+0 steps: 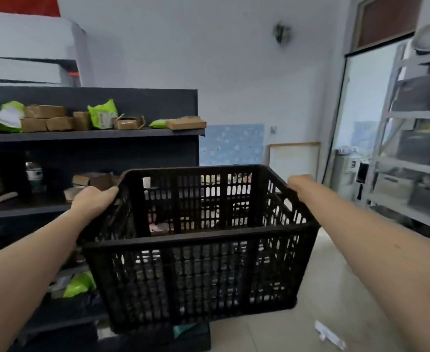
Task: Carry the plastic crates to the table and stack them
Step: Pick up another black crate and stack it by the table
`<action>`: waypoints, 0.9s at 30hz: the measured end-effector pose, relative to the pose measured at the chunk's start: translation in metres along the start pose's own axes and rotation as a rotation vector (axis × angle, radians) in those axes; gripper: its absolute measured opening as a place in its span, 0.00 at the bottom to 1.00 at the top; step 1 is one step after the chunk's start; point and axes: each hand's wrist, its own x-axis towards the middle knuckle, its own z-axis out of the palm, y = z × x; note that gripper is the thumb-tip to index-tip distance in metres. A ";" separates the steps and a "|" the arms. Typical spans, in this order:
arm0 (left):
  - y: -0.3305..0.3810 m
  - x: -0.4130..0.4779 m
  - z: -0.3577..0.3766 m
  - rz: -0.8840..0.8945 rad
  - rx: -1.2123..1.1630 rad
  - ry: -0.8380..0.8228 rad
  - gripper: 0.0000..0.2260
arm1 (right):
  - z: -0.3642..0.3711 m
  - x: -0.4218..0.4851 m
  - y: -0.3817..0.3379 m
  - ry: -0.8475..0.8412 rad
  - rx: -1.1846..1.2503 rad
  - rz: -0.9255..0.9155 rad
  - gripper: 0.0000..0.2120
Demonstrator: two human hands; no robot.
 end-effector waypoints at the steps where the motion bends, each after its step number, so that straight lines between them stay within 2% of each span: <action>1: 0.019 -0.003 0.013 0.017 0.003 -0.007 0.26 | -0.009 0.014 0.014 -0.003 -0.035 0.014 0.11; 3: 0.057 0.003 0.043 0.085 -0.022 -0.038 0.24 | -0.029 0.057 0.048 0.039 -0.082 0.030 0.03; 5: 0.089 0.016 0.071 0.163 -0.007 -0.111 0.27 | -0.035 0.095 0.073 0.056 -0.119 0.100 0.02; 7: 0.110 0.039 0.101 0.189 0.019 -0.163 0.28 | -0.042 0.105 0.080 0.111 -0.070 0.136 0.07; 10: 0.144 0.075 0.143 0.194 -0.018 -0.188 0.23 | -0.050 0.150 0.097 0.141 -0.053 0.164 0.17; 12: 0.169 0.102 0.171 0.215 -0.063 -0.205 0.22 | -0.050 0.191 0.108 0.117 -0.043 0.237 0.10; 13: 0.183 0.118 0.185 0.234 -0.066 -0.204 0.22 | -0.049 0.228 0.117 0.141 0.089 0.275 0.02; 14: 0.197 0.134 0.198 0.238 -0.073 -0.210 0.22 | -0.052 0.260 0.126 0.171 0.195 0.326 0.06; 15: 0.210 0.150 0.213 0.250 -0.073 -0.213 0.22 | -0.058 0.268 0.123 0.146 0.202 0.341 0.08; 17: 0.234 0.176 0.239 0.278 -0.078 -0.227 0.22 | -0.065 0.260 0.103 0.163 0.216 0.355 0.04; 19: 0.260 0.202 0.267 0.313 -0.083 -0.232 0.22 | -0.072 0.285 0.103 0.181 0.216 0.353 0.07; 22: 0.293 0.232 0.311 0.362 -0.066 -0.266 0.21 | -0.077 0.329 0.115 0.214 0.248 0.389 0.06; 25: 0.323 0.264 0.364 0.383 -0.009 -0.270 0.22 | -0.071 0.389 0.136 0.193 0.273 0.410 0.11; 27: 0.338 0.286 0.401 0.372 0.011 -0.276 0.22 | -0.061 0.429 0.146 0.172 0.306 0.449 0.06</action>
